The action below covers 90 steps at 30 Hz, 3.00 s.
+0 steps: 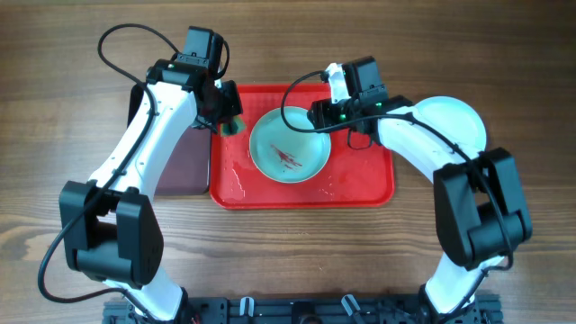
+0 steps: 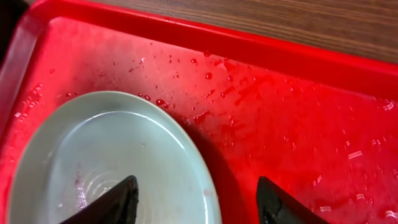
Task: Clean dirty plates on tray and stack at the side
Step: 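Move the right gripper to grasp the rim of the pale green plate, then scrub the pale green plate with the sponge while right gripper holds it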
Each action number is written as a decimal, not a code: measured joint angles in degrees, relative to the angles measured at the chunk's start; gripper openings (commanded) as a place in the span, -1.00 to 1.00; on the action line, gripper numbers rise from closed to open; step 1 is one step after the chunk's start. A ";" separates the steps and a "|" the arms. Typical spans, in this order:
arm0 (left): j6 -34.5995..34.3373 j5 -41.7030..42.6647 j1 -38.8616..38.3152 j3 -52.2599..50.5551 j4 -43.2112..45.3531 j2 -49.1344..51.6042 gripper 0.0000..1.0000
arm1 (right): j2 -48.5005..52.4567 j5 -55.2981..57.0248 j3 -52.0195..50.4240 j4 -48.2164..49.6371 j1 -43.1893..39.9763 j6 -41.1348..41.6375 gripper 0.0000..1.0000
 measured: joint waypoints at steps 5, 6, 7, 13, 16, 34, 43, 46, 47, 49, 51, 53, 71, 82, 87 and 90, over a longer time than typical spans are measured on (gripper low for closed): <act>0.00 0.00 0.00 0.00 -0.02 0.00 -0.92 | 4.13 0.57 0.07 0.63 0.00 -0.04 -0.70; 0.00 0.00 0.00 0.00 -0.02 0.00 -0.92 | 4.26 0.61 0.07 0.63 0.00 0.28 -0.78; 0.00 0.00 0.00 0.00 -0.02 0.00 -0.92 | 4.26 0.61 0.07 0.72 0.00 1.03 -0.91; 0.00 0.00 0.00 0.00 0.00 0.00 -0.92 | 4.26 0.79 0.09 -2.73 0.04 11.67 -0.91; 0.00 0.00 0.00 0.00 0.00 0.00 -0.92 | 4.02 0.74 0.68 -8.52 0.11 23.98 -0.91; 0.00 0.00 0.00 0.00 0.39 0.00 -0.92 | 3.52 4.42 0.17 -4.20 0.44 21.94 -0.91; 0.02 0.00 -1.14 0.00 1.01 0.00 -0.92 | 3.52 0.09 0.20 -8.24 0.68 21.07 -0.91; 0.22 0.00 -2.12 0.00 1.81 0.37 -0.92 | 3.52 -1.27 0.20 -8.83 1.25 19.37 -0.91; 0.79 0.00 -2.49 0.00 1.95 0.81 -0.92 | 3.52 -1.66 0.17 -8.94 1.55 18.95 -0.91; 2.27 0.02 -3.37 0.00 2.12 2.58 -0.92 | 3.52 -2.03 0.17 -8.94 1.86 18.71 -0.91; 3.93 0.02 -4.24 0.00 2.16 5.11 -0.92 | 3.52 -2.08 0.17 -8.96 1.88 18.49 -0.91; 5.57 0.11 -4.90 0.00 2.16 8.17 -0.92 | 3.52 -2.08 0.17 -8.90 1.88 18.29 -0.91; 15.13 8.92 -5.64 -0.44 2.27 15.87 -0.92 | 4.85 -8.07 0.09 -7.39 -0.44 16.57 -0.91; 1.09 10.73 -12.07 -1.73 14.14 16.26 -0.92 | 4.92 -8.02 0.09 -7.02 -0.68 16.44 -0.91; -3.63 0.57 -12.96 -1.68 16.94 16.15 -0.92 | 5.03 -8.07 0.09 -6.54 -0.66 16.87 -0.91; -5.03 -4.31 -12.33 -1.33 16.63 16.15 -0.92 | 5.03 -8.09 0.09 -6.51 -0.63 16.92 -0.91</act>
